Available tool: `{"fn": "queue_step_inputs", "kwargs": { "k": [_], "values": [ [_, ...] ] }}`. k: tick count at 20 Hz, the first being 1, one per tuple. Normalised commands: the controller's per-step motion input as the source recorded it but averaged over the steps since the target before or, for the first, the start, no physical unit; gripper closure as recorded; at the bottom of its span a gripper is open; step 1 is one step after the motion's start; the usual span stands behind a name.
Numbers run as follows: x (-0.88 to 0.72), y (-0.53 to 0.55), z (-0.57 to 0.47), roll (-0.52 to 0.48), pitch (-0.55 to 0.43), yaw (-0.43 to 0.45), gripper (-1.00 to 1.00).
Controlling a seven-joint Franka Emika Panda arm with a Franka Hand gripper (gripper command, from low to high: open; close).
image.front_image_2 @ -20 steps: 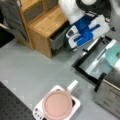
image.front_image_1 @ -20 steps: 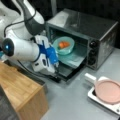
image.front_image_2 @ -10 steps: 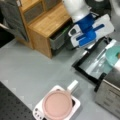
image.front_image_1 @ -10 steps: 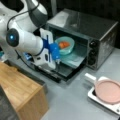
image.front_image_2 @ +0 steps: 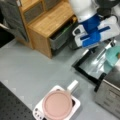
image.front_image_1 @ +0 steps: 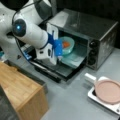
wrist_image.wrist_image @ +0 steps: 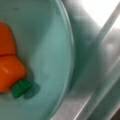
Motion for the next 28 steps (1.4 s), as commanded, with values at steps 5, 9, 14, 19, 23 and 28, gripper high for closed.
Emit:
{"fn": "queue_step_inputs", "kwargs": {
  "k": [5,9,14,19,23,28],
  "values": [
    [-0.25,0.18,-0.07,-0.387,-0.044,-0.179,-1.0],
    [-0.32,0.17,-0.11,-0.387,-0.087,-0.178,-1.0],
    [-0.33,0.16,-0.13,-0.297,-0.128,-0.128,-1.0],
    [-0.23,0.16,-0.09,-0.213,-0.146,-0.101,-1.0],
    [-0.14,0.19,-0.07,-0.16,-0.131,-0.127,-1.0],
    [-0.1,0.2,-0.07,-0.122,-0.125,-0.157,-1.0]
  ]
}}
